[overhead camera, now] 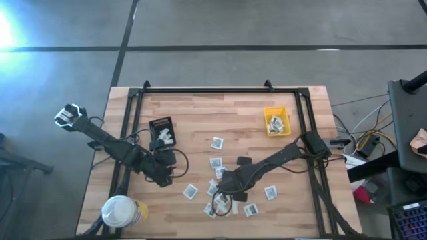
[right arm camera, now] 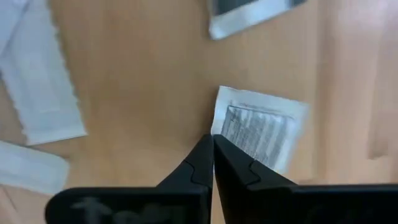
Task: Pick & Place First Aid Supplies
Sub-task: Put the black pad into the yellow bin
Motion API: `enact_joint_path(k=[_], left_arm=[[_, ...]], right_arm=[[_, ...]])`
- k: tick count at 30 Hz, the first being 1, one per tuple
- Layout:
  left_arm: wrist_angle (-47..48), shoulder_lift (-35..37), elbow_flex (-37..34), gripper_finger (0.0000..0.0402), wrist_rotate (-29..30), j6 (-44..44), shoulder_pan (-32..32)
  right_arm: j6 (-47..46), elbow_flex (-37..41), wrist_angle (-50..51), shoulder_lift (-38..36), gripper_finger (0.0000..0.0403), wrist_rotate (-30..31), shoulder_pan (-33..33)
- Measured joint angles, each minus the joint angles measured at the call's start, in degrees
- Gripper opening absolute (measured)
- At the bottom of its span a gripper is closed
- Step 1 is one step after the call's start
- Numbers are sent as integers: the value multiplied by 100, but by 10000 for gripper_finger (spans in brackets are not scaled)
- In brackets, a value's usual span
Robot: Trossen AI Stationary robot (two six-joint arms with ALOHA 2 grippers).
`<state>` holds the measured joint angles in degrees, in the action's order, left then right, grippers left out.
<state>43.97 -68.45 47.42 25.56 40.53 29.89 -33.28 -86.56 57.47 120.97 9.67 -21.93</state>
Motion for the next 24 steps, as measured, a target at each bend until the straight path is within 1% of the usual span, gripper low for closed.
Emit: enact_joint_path(k=[11, 18, 24], left_arm=[[0, 0, 0, 170, 0, 2, 0], [1, 0, 0, 170, -1, 2, 0], [-4, 0, 0, 170, -1, 2, 0]], right_arm=[[26, -9, 96, -616, 8, -9, -68], [26, -11, 407, -1108, 8, 489, -72], [25, 2, 779, -1490, 8, 1146, -32]])
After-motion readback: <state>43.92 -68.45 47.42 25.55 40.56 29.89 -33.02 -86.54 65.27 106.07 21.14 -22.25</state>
